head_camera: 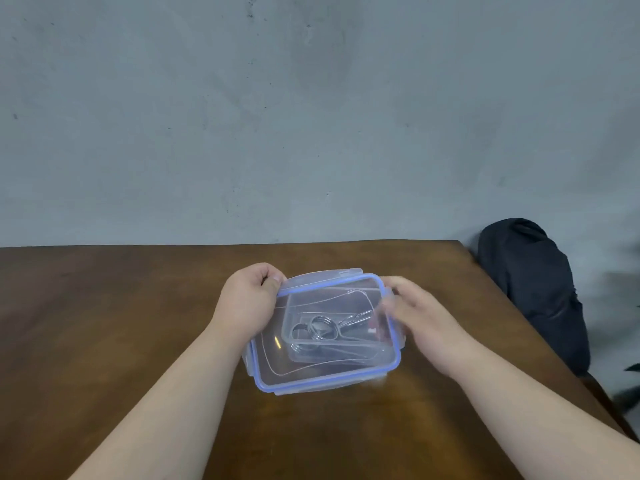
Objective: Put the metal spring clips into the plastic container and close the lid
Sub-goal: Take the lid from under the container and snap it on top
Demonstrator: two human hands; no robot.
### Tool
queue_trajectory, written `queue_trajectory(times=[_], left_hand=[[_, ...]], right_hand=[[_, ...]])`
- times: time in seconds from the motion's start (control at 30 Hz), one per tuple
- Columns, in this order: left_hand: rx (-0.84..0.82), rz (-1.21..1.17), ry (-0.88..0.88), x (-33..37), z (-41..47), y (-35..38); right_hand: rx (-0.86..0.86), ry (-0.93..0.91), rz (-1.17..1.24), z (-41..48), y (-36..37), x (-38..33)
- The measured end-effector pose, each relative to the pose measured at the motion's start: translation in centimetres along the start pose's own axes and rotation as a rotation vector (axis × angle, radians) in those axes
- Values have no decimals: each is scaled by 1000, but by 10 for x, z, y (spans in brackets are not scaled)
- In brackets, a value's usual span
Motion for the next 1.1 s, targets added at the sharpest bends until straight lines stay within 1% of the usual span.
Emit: queue_trajectory(times=[0.03,0.1,0.2,0.27,0.3,0.37,0.43,0.5,0.57,0.6,0.67,0.8,0.9,1.0,1.1], left_hand=[[-10,6,8,6,2,3],[-17,-2,24,14,6,7],[-24,-60,39,14,6,14],[-81,-91,4,3,3,21],[-110,-97,-9,-3,0,25],[-118,-80,-11,-14,-4,30],[-97,-72,-32,-22,-4,34],[-81,-56,-64,-26,0,39],[-84,-23,-66,-30,6,47],[-86,-5,-64,-31,8,51],[-91,27,-69,-33,13,58],[-92,47,-89,-33,19,69],[-112,44,-115,-35,21,74],[-137,42,-149,-38,24,75],[-166,69,-137,-37,25,76]], right_hand=[[19,-1,-31,-1,2,0],[147,-11,-5,0,-1,1],[271,5,209,-2,-10,5],[324,31,285,1,-20,11],[341,45,289,4,-24,16],[363,86,274,9,-28,19],[379,116,197,15,-27,20],[438,160,59,20,-27,23],[526,209,-145,25,-33,32],[540,237,-262,28,-34,35],[519,296,-457,34,-36,42],[515,371,-718,38,-43,43],[487,428,-773,38,-45,48],[461,449,-781,38,-47,50],[425,454,-757,39,-48,49]])
Point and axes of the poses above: each hand's wrist, its own z-axis towards the middle knuckle, its own y-axis out of the palm, x = y × z, the point moved 4 cm from there along z, towards the middle knuckle, and after that the axes turned 10 degrees about z, right-handed, at the moved point
